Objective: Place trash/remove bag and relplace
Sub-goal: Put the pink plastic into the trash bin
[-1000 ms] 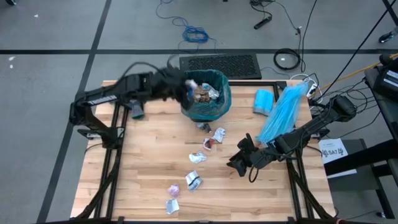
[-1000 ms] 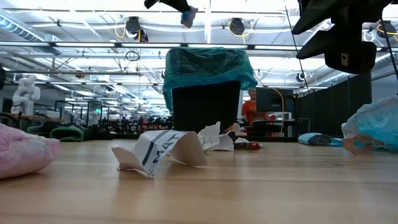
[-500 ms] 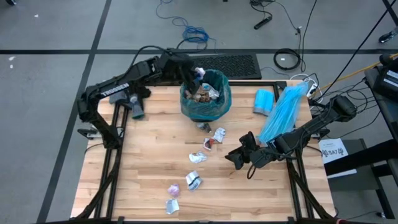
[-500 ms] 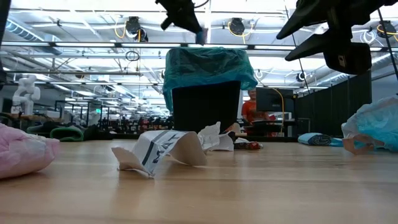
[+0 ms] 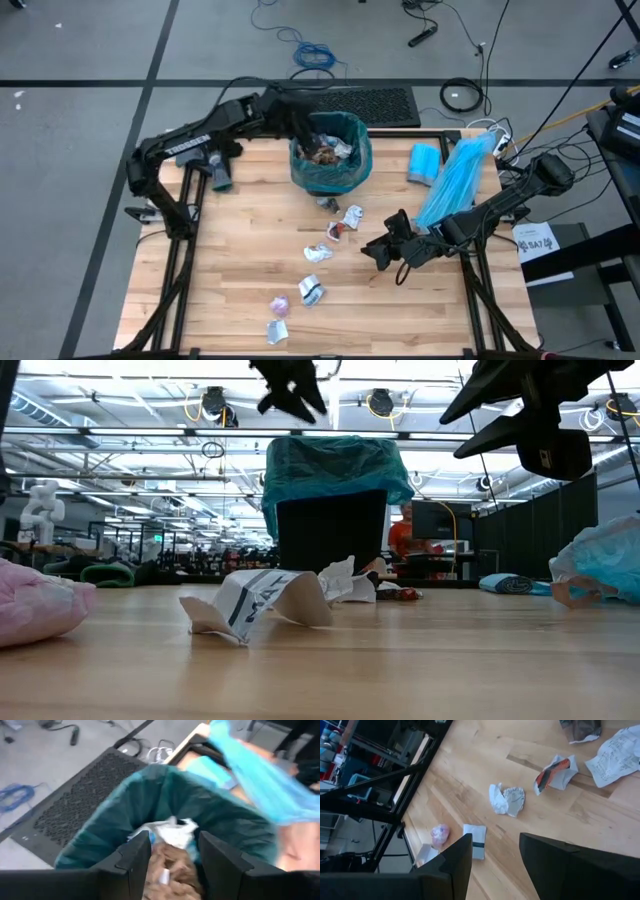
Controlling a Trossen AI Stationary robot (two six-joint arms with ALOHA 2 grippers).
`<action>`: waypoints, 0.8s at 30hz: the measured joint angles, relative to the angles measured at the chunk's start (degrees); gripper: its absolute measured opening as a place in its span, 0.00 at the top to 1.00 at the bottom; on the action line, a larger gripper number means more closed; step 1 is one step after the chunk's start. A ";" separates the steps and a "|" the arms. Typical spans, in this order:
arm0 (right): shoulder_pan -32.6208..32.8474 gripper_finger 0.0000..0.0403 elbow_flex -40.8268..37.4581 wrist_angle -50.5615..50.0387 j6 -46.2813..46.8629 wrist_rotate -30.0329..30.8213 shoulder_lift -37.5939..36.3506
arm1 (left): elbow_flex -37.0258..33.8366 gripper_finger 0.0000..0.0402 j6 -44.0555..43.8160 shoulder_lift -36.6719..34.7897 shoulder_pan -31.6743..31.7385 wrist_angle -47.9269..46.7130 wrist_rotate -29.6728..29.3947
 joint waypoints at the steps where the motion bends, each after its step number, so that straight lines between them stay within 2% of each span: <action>1: 0.00 0.62 0.00 0.00 -0.11 -0.11 0.00 | 0.00 0.57 -0.07 -1.08 -0.51 -0.51 0.82; 7: 0.09 0.62 0.00 -0.07 -2.02 -0.19 0.00 | 0.00 0.57 -5.79 -8.30 -5.96 -6.85 1.08; 13: 0.11 0.62 0.00 -0.14 -5.79 -0.20 0.00 | 0.02 0.57 -15.30 -12.99 -16.43 -18.77 -7.84; 18: 0.11 0.62 0.00 -0.17 -9.61 -0.18 0.00 | -1.07 0.57 -28.77 -12.65 -28.54 -30.67 -12.96; 24: 0.13 0.62 0.00 -0.16 -11.76 -0.44 0.00 | -8.55 0.57 -47.63 -10.68 -43.46 -29.88 -14.55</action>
